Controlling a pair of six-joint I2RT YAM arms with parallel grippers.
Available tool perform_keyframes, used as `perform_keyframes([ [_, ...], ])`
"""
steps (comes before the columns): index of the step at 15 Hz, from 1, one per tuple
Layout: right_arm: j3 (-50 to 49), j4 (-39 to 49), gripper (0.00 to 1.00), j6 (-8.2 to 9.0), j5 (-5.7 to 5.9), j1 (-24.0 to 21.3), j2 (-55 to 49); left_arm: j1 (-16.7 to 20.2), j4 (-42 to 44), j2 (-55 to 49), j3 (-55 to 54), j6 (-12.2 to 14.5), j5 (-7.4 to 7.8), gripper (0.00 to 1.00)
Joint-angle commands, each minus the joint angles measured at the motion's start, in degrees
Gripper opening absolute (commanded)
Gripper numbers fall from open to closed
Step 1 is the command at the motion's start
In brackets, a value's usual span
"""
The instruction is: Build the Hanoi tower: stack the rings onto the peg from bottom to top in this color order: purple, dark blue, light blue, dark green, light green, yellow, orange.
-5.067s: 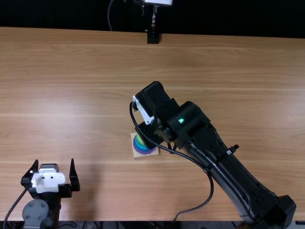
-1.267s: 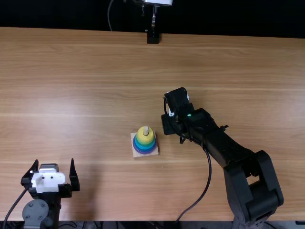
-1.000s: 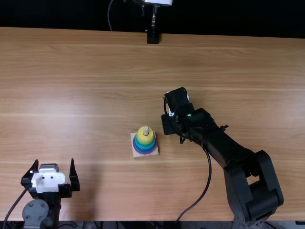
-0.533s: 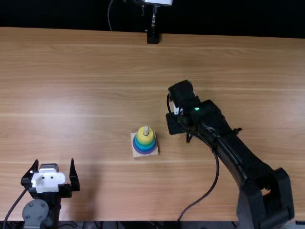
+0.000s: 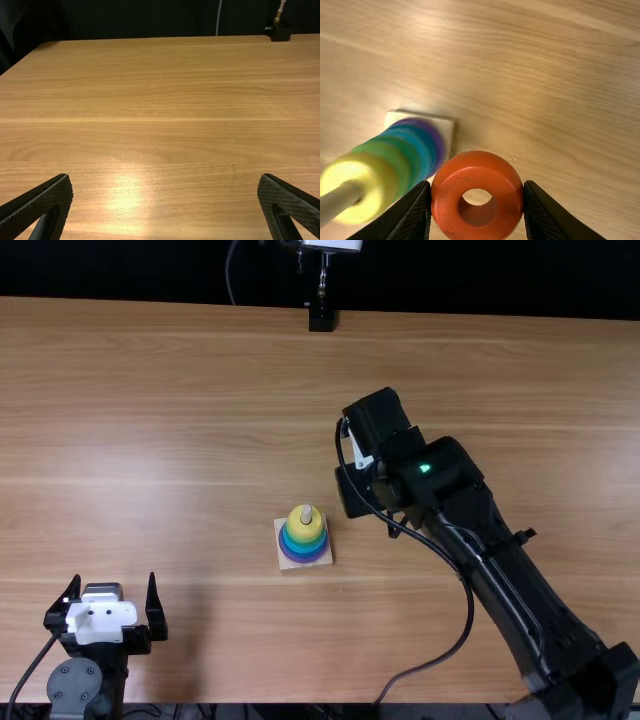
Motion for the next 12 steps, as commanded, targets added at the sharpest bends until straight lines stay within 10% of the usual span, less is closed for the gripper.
perform_keyframes([
  [1,3.4,-0.8,0.00,-0.35,-1.59,1.8,-1.8,0.5,-4.5,-0.7,-5.9,0.2,-0.05,1.00],
  [12,7.9,-3.1,0.00,-0.04,-1.80,9.0,-2.8,0.5,-4.5,-0.7,-5.9,0.2,-0.05,1.00],
])
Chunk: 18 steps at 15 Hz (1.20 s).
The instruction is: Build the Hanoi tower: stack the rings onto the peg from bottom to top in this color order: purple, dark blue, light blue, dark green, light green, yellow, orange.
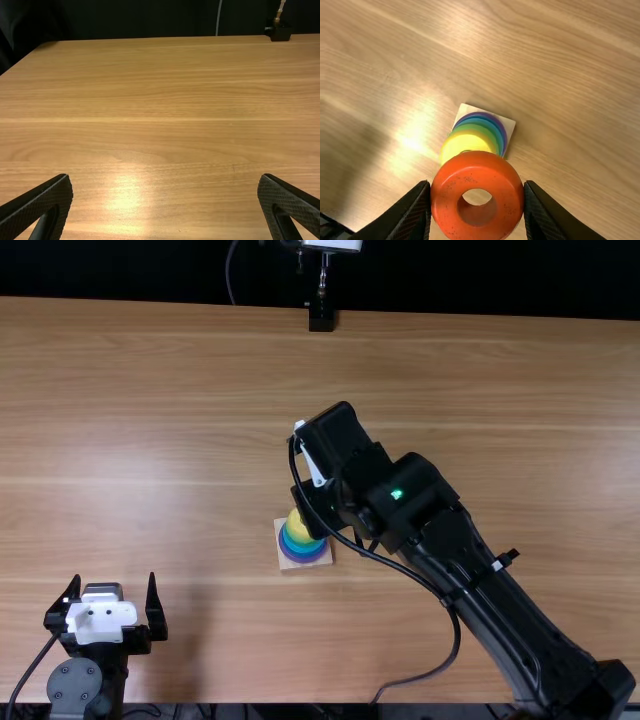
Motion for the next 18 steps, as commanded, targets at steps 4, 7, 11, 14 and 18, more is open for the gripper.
perform_keyframes([
  [4,1.8,-0.1,0.00,0.19,-0.40,2.0,-2.2,0.5,-4.6,-0.7,-5.9,0.3,-0.03,1.00],
  [7,1.6,-0.1,0.00,0.30,-0.40,1.9,-2.2,0.5,-4.6,-0.7,-5.9,0.3,-0.03,1.00],
  [11,1.1,0.0,0.00,0.19,-0.40,1.9,-2.2,0.5,-4.6,-0.7,-5.9,0.3,-0.03,1.00],
  [14,0.9,0.1,0.00,0.09,-0.40,1.8,-1.9,0.5,-4.6,-0.7,-5.9,0.3,-0.03,1.00],
  [18,0.3,0.2,0.00,0.30,-0.50,1.8,-1.7,0.5,-4.6,-0.7,-5.9,0.3,-0.03,1.00],
])
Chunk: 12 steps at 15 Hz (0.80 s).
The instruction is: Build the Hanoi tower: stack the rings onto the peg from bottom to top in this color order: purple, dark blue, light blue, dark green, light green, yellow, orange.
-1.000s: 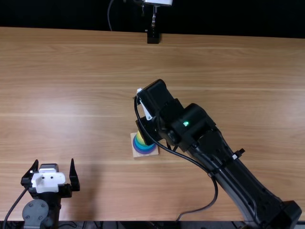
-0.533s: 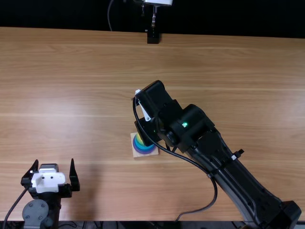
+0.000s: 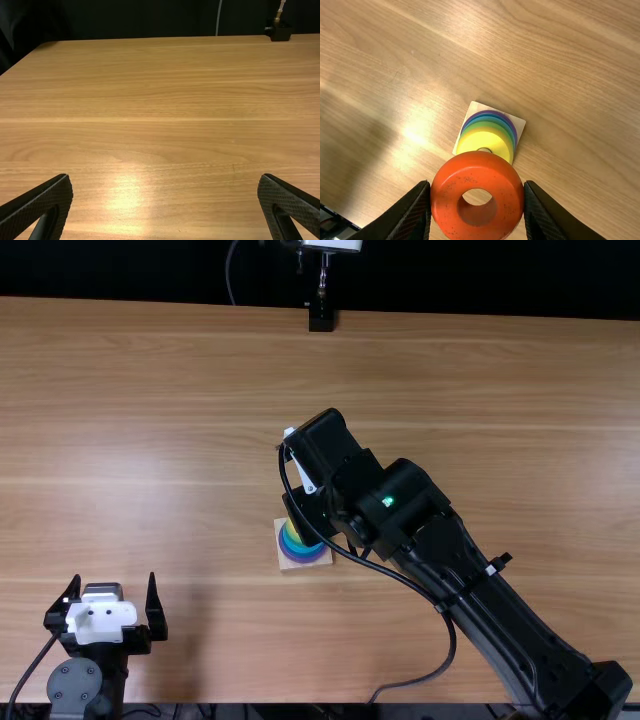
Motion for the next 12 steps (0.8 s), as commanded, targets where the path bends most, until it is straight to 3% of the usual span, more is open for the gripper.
perform_keyframes([
  [1,0.0,0.1,0.00,0.06,-0.46,0.2,-1.7,0.5,-4.5,-0.7,-5.9,0.2,-0.03,1.00],
  [12,-2.5,0.7,0.00,0.16,-0.46,0.2,-1.2,0.5,-4.5,-0.7,-5.9,0.2,-0.03,1.00],
])
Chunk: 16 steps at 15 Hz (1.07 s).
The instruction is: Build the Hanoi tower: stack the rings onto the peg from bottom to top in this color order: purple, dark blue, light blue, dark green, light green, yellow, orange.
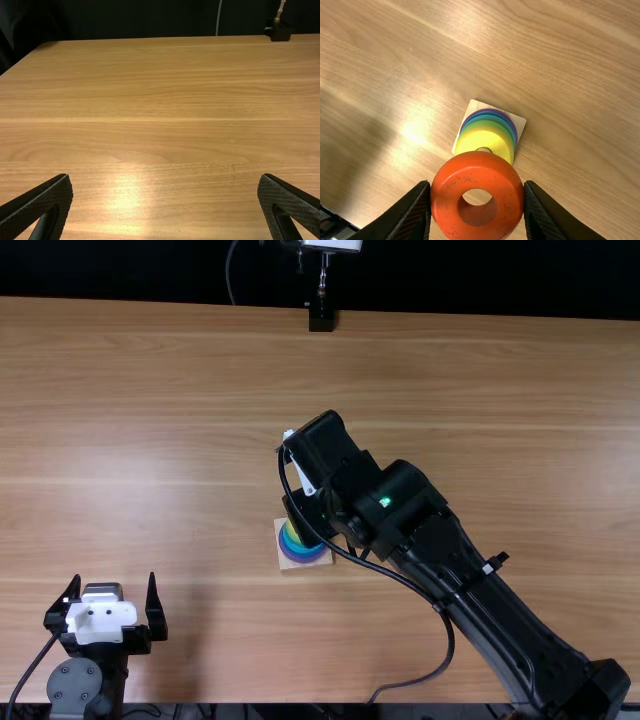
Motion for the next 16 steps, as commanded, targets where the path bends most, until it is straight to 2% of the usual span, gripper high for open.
perform_keyframes([
  [1,-1.1,0.1,0.00,0.19,-0.48,0.2,-1.2,0.5,-4.5,-0.7,-5.9,0.2,-0.03,1.00],
  [8,-2.1,0.4,0.00,0.40,-0.48,0.2,-0.7,0.5,-4.5,-0.7,-5.9,0.2,-0.03,1.00],
  [10,-1.6,1.8,0.00,0.40,-0.69,0.2,-0.7,0.5,-4.5,-0.7,-5.9,0.2,-0.03,1.00],
  [13,-1.3,4.3,0.00,0.19,-1.85,0.3,-0.8,0.5,-4.5,-0.7,-5.9,0.2,-0.03,1.00],
  [16,-2.1,3.9,0.00,-0.13,-1.74,0.3,-0.8,0.5,-4.5,-0.7,-5.9,0.2,-0.03,1.00],
])
